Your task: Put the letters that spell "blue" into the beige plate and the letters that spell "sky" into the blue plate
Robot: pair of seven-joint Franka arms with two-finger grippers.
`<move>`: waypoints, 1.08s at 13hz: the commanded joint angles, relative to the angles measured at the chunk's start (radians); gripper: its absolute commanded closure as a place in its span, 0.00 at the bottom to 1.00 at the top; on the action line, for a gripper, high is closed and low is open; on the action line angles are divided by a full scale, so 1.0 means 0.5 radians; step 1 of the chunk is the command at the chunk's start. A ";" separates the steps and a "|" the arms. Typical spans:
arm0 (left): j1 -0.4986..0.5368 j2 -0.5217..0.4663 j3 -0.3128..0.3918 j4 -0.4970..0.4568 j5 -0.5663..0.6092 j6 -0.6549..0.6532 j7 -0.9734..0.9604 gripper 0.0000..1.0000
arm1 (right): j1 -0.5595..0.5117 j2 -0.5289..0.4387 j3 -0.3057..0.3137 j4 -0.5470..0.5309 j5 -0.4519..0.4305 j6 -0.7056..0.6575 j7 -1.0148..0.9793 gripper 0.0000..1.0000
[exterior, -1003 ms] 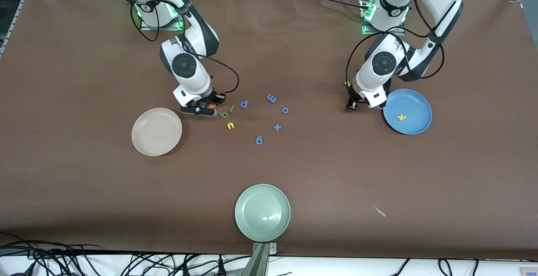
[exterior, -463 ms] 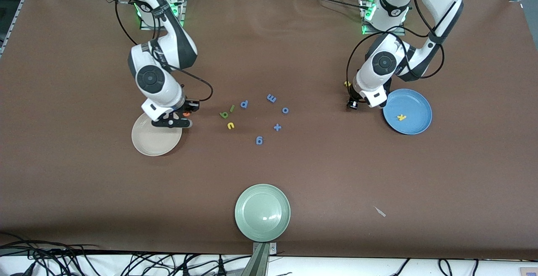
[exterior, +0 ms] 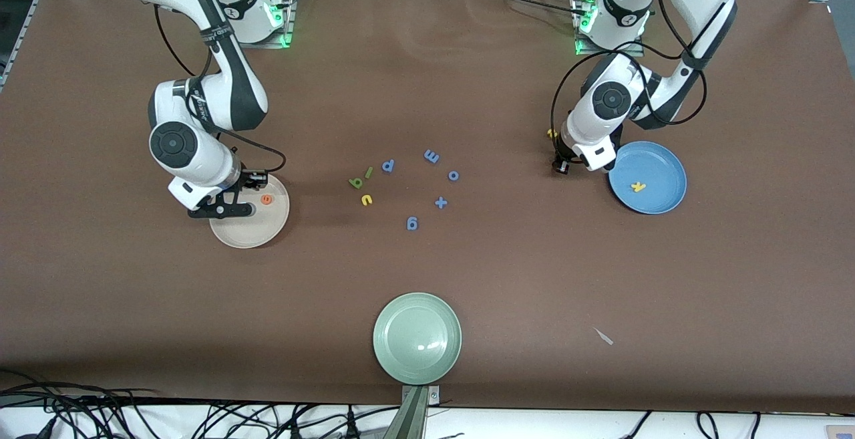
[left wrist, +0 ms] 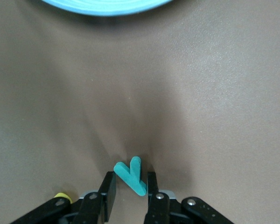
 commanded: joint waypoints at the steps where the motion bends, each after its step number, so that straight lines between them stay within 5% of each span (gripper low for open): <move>1: 0.018 -0.019 0.002 -0.032 0.100 0.021 -0.069 0.88 | 0.022 0.016 0.010 0.058 0.013 -0.024 0.006 0.37; 4: 0.039 -0.038 -0.001 -0.026 0.100 0.009 -0.060 0.91 | 0.055 0.019 0.047 0.128 0.029 -0.063 0.162 0.36; 11: 0.153 -0.118 -0.005 0.026 0.100 -0.013 -0.039 0.91 | 0.095 0.295 0.437 0.432 0.130 -0.006 0.901 0.36; 14: 0.230 -0.185 -0.011 0.075 0.093 -0.135 -0.011 0.95 | 0.202 0.396 0.449 0.429 0.130 0.169 1.089 0.36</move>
